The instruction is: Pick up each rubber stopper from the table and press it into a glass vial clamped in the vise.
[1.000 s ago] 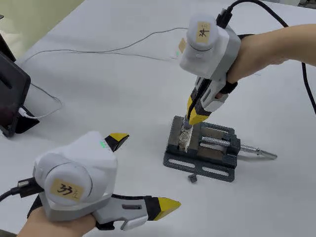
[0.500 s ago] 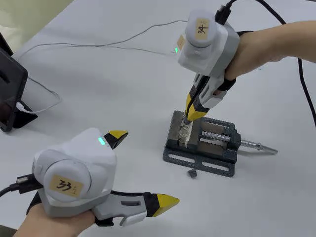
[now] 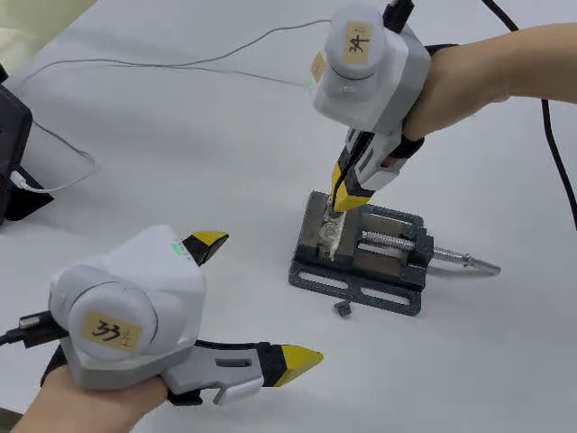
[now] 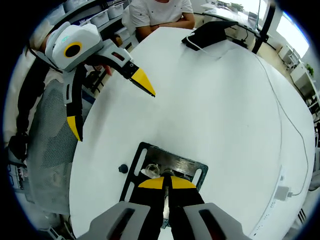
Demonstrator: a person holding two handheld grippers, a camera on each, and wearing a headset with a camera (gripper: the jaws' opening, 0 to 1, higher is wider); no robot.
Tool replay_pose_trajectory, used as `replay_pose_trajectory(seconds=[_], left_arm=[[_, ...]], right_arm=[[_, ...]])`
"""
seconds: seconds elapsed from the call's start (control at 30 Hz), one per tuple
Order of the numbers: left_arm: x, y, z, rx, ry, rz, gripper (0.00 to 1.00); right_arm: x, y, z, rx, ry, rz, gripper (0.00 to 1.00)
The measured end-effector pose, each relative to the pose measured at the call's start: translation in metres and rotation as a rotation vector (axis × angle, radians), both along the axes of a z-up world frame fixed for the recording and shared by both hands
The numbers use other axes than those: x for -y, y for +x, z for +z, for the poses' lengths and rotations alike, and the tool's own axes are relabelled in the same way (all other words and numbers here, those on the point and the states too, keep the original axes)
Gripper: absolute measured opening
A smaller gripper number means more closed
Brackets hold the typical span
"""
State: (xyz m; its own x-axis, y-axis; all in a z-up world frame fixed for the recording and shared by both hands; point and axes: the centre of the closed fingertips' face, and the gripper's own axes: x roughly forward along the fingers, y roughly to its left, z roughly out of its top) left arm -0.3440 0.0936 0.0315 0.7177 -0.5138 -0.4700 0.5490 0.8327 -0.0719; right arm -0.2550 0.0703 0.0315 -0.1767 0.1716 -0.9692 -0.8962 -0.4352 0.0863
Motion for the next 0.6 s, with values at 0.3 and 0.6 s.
replay_pose_trajectory(seconds=[0.3,0.6], left_arm=[[-0.0024,0.0052,0.0035,0.011,-0.013,0.011,0.94],[-0.0079,0.0039,0.0037,0.01,-0.015,0.025,0.94]], right_arm=[[-0.0001,0.0009,-0.0033,0.044,-0.049,0.023,0.0],[-0.001,0.0035,-0.0052,0.046,-0.056,-0.01,0.0]])
